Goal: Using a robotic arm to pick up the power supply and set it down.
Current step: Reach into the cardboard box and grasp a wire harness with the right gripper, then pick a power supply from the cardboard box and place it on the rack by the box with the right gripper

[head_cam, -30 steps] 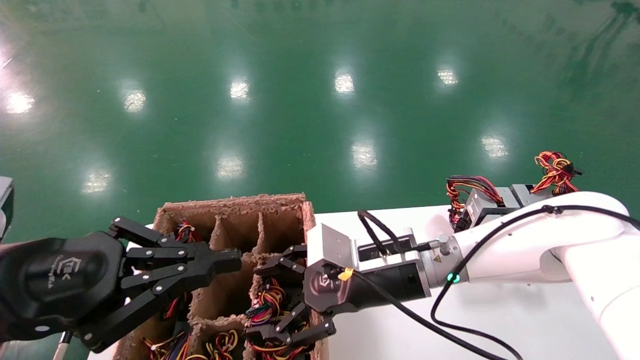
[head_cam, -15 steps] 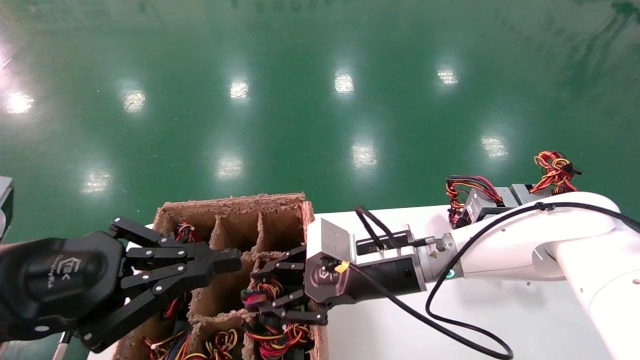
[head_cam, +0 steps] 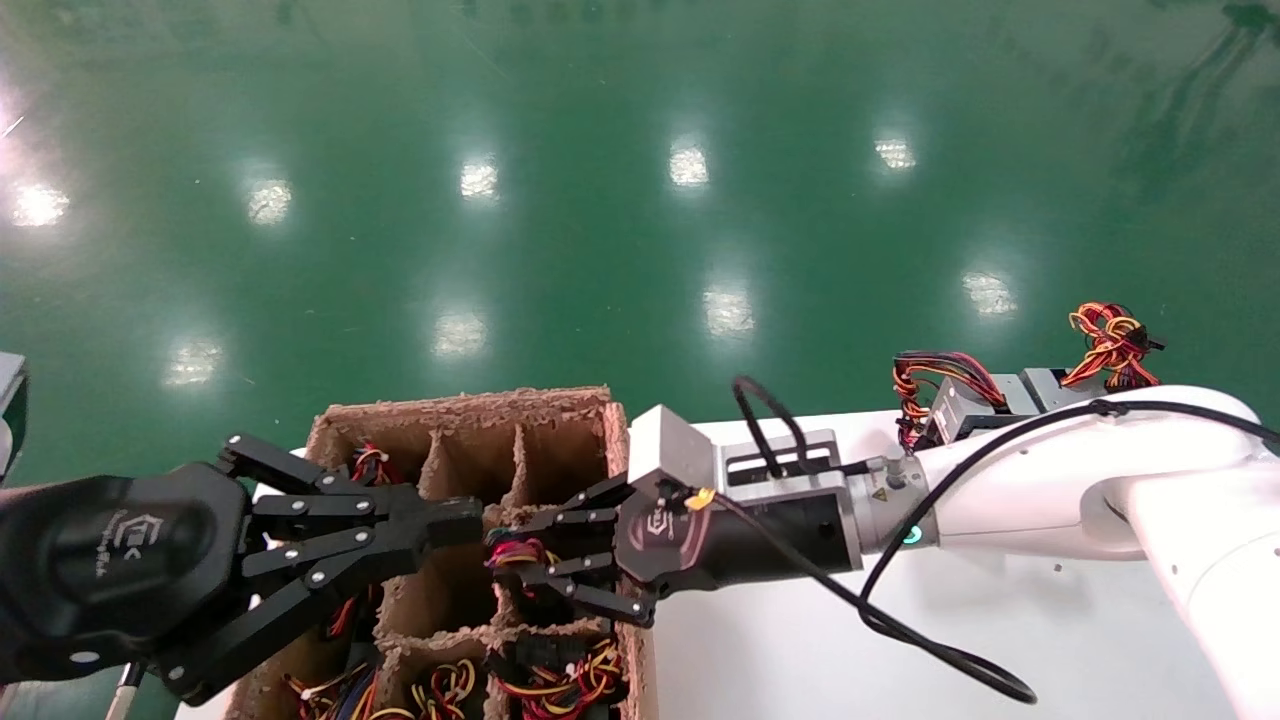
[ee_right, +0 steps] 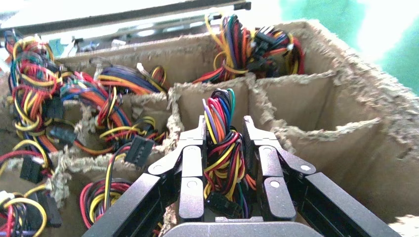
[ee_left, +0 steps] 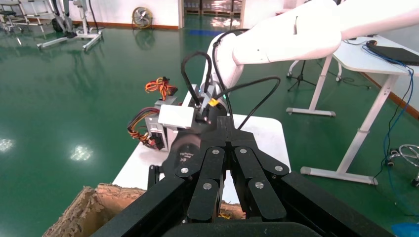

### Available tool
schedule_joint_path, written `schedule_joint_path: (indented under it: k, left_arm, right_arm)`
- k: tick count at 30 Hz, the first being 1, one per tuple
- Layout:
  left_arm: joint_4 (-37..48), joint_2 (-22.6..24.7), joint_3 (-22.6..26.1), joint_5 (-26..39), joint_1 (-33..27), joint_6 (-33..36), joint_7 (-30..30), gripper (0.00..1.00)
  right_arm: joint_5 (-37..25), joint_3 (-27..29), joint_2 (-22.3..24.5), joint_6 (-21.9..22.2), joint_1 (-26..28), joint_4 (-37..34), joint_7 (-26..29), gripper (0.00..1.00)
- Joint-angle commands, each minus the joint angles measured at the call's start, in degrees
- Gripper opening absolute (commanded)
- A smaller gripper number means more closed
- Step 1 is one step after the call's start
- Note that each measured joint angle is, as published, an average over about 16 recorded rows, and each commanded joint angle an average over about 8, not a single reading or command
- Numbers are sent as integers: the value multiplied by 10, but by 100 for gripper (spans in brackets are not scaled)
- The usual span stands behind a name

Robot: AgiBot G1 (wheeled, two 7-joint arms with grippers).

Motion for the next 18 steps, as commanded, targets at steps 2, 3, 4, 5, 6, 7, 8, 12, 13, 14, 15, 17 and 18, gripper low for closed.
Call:
schedule_joint_path:
  k: [2,3,4,5,6,7,8,12,13,14,15,17,18]
  left_arm:
    - [0,0,0,0,0,0,0,0]
    - [0,0,0,0,0,0,0,0]
    - [0,0,0,0,0,0,0,0]
    - [0,0,0,0,0,0,0,0]
    - [0,0,0,0,0,0,0,0]
    - [0,0,0,0,0,0,0,0]
    - [0,0,0,0,0,0,0,0]
    - [0,0,0,0,0,0,0,0]
    - [0,0,0,0,0,0,0,0]
    - [0,0,0,0,0,0,0,0]
    - [0,0,0,0,0,0,0,0]
    - [0,0,0,0,0,0,0,0]
    - [0,0,0,0,0,0,0,0]
  right_arm:
    - [11,2,3,-3,0,-1,6,0]
    - [14,2,5,-4,1,1,9,0]
    - [18,2,7,-4,1,3,12,0]
    - [22,2,10,-5,2,7,15,0]
    - [26,2,13,-5,3,11,19,0]
    - [30,2,16,-6,4,15,22,0]
    - [36,2,20,-7,5,21,27,0]
    - [63,4,40,-8,12,54,50,0]
    - [71,5,45,-8,14,64,56,0]
    - [80,6,51,-8,16,76,64,0]
    - [89,6,58,-8,18,88,72,0]
    - [107,8,71,-7,24,113,87,0]
    - [115,9,78,-6,27,125,95,0]
